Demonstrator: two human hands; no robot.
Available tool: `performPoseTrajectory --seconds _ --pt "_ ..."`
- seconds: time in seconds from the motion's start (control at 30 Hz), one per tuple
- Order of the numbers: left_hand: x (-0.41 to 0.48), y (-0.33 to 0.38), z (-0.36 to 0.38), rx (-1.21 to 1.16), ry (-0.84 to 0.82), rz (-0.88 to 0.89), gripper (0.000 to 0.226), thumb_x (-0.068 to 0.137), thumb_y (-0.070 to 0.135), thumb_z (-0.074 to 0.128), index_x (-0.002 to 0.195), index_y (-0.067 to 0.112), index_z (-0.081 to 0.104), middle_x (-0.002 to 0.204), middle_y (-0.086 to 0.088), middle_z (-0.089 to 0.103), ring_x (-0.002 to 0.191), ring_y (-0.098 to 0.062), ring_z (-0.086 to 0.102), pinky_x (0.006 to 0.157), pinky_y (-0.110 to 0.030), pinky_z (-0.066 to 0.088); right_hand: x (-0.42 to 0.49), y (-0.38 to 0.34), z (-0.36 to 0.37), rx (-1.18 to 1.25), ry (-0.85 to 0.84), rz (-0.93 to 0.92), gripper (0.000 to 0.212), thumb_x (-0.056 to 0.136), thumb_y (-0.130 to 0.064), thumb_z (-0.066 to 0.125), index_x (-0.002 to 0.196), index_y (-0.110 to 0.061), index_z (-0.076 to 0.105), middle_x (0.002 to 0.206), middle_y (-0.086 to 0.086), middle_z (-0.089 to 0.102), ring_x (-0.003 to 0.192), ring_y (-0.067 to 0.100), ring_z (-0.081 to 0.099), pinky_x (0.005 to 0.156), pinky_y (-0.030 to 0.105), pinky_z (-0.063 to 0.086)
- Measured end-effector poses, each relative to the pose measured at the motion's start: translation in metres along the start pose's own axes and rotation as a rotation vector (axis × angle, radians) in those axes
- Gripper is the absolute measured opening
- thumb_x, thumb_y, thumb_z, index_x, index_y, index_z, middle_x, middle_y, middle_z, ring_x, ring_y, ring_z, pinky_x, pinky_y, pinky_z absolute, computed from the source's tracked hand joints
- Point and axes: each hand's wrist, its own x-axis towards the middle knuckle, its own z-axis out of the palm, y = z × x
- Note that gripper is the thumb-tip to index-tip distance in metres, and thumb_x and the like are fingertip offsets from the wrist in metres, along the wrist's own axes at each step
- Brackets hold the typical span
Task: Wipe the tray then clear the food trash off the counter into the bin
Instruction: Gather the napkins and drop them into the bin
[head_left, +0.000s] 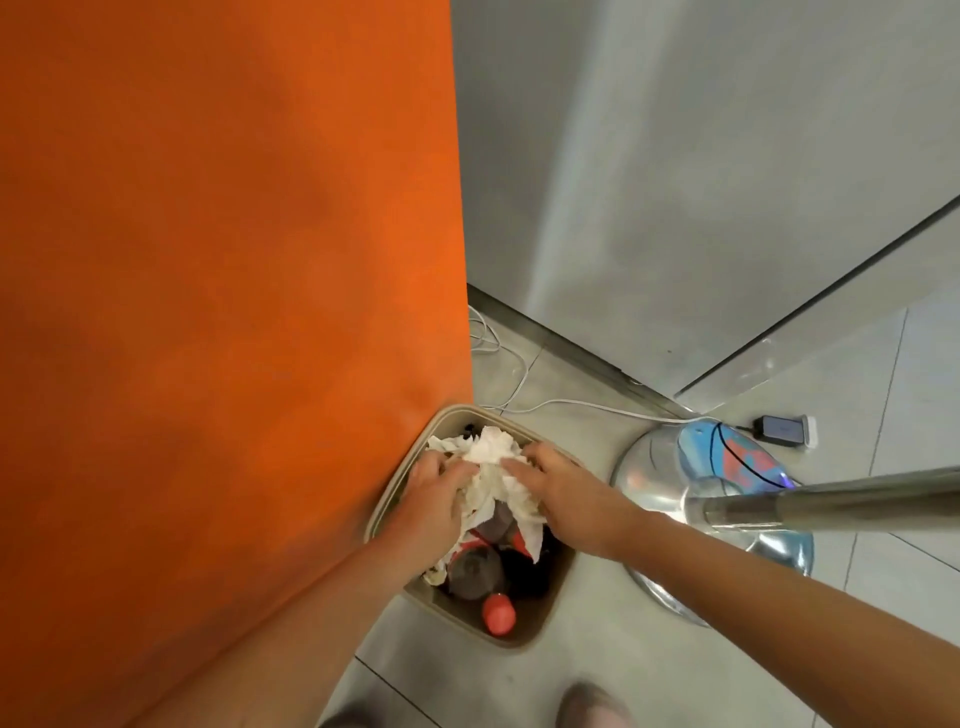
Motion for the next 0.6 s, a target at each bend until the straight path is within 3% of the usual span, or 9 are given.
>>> performPoseTrajectory --seconds 0.07,0.13,0.2,0.23,0.37,0.47,0.6 --pt "-0.002 -0.010 -0.001 0.282 0.028 0.147 0.046 0.087 0.001 0.056 0.127 0.022 0.054 0.113 0.002 0.048 0.106 -0.014 0.046 0.090 -0.023 0.041 0.006 0.006 0.006 -0.182 -0.045 -0.076 0.064 0.085 -0.004 0.055 0.145 -0.014 0.033 0.142 0.011 0.040 0.128 0.028 0.043 0.105 0.032 0.038" --pt "-0.004 -0.016 -0.003 0.454 0.049 0.228 0.051 0.063 0.005 0.080 0.107 0.026 0.065 0.092 0.011 0.061 0.088 -0.011 0.055 0.078 -0.020 0.045 0.008 0.011 0.008 -0.323 -0.005 -0.187 0.054 0.067 -0.009 0.076 0.119 -0.013 0.063 0.111 0.008 0.065 0.100 0.026 0.063 0.083 0.031 0.055" --pt "-0.006 -0.017 -0.004 0.523 0.017 0.202 0.055 0.041 0.006 0.089 0.086 0.028 0.066 0.074 0.015 0.060 0.073 -0.009 0.055 0.064 -0.019 0.047 0.006 0.006 0.001 -0.451 0.035 -0.172 0.042 0.047 -0.015 0.086 0.086 -0.019 0.072 0.083 0.002 0.064 0.071 0.020 0.064 0.058 0.025 0.055" --pt "-0.007 -0.017 -0.002 0.535 -0.005 0.174 0.055 0.042 0.004 0.088 0.086 0.026 0.064 0.078 0.013 0.058 0.073 -0.009 0.054 0.061 -0.018 0.047 0.005 0.003 0.000 -0.463 0.034 -0.139 0.039 0.046 -0.014 0.085 0.082 -0.017 0.071 0.083 0.004 0.062 0.069 0.019 0.062 0.054 0.025 0.053" --pt "-0.009 -0.013 0.008 0.504 -0.046 0.054 0.046 0.080 -0.011 0.054 0.119 0.014 0.052 0.117 -0.003 0.040 0.095 -0.014 0.050 0.077 -0.021 0.046 0.008 -0.009 0.009 -0.433 -0.115 -0.026 0.038 0.088 -0.002 0.053 0.126 -0.006 0.050 0.127 0.015 0.044 0.104 0.027 0.056 0.085 0.033 0.049" --pt "-0.009 -0.015 0.013 0.447 -0.120 0.032 0.044 0.088 -0.002 0.050 0.130 0.012 0.046 0.127 -0.003 0.033 0.101 -0.014 0.048 0.088 -0.023 0.047 0.011 -0.011 0.011 -0.430 -0.168 -0.063 0.037 0.093 -0.009 0.047 0.130 -0.005 0.049 0.130 0.014 0.045 0.111 0.024 0.052 0.091 0.029 0.044" --pt "-0.009 -0.018 0.009 0.389 -0.299 -0.001 0.059 0.083 -0.001 0.055 0.139 0.009 0.038 0.140 -0.002 0.021 0.116 -0.017 0.042 0.100 -0.025 0.042 0.015 -0.008 0.014 -0.342 -0.250 -0.069 0.032 0.093 -0.012 0.049 0.123 -0.004 0.052 0.127 0.016 0.047 0.106 0.028 0.055 0.082 0.034 0.044"
